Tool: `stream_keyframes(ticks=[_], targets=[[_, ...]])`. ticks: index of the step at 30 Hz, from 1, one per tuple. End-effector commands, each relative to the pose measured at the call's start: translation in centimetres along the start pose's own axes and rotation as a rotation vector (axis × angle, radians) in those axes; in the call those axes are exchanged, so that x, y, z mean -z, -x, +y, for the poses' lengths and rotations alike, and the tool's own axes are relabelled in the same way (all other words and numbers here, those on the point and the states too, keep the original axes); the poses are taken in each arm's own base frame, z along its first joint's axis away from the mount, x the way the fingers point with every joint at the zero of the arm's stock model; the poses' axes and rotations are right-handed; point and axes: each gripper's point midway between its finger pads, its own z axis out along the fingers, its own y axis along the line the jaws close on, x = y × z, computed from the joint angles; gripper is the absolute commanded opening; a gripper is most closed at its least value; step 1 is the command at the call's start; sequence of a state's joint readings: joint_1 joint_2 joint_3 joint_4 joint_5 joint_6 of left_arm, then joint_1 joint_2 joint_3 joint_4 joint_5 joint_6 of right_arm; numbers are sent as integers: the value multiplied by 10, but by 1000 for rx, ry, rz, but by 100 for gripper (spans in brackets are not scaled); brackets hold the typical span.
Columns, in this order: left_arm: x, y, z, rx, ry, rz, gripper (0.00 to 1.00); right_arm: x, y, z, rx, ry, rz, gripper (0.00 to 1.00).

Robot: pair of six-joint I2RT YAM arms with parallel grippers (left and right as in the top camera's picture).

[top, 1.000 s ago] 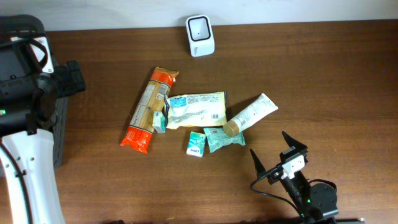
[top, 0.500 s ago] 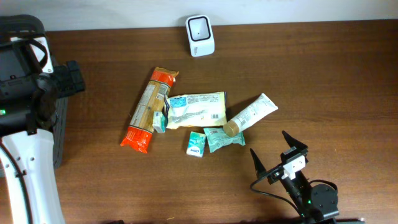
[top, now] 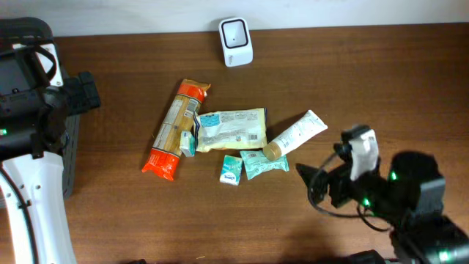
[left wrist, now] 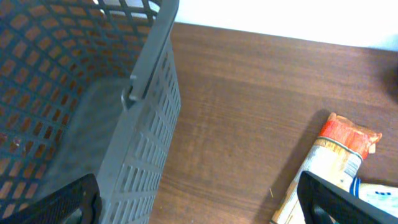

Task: Scan the item barcode
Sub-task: 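Reach the right gripper to the white tube and grasp it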

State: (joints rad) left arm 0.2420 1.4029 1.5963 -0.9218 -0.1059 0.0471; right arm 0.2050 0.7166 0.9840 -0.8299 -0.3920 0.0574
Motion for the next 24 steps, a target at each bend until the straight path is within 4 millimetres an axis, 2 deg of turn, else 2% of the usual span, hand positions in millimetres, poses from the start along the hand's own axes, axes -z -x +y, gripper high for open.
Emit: stream_keyframes(ticks=[1,2,4,6,8,11,13,15,16,18,21,24], targets=[[2,3,3,12,10,-11,99,-19,0,-4,-61,16,104,99],[2,3,3,13,10,-11,99,-28,-4,-4,-78,41,140,99],[2,3,3,12,10,-11,99,-48,-12,13,-129,193,219,99],[2,3,3,12,10,-11,99,-74,-25,5,-235,201,316,99],[2,3,3,12,10,-11,99,-91,-30,-3,-389,170,359,89],[2,3,3,12,10,-11,99,-98,-33,-39,-693,-89,336,86],[2,3,3,13,10,-11,99,-100,-37,-52,-768,-176,325,87],[2,3,3,13,10,-11,99,-112,-44,-59,-785,-199,348,88],[2,3,3,12,10,-11,99,-123,-49,-64,-793,-208,371,88],[2,3,3,13,10,-11,99,-151,-67,-77,-829,-235,431,94],[2,3,3,12,10,-11,99,-189,-101,-89,-873,-246,533,94],[2,3,3,13,10,-11,99,-201,-117,-103,-916,-290,559,94]])
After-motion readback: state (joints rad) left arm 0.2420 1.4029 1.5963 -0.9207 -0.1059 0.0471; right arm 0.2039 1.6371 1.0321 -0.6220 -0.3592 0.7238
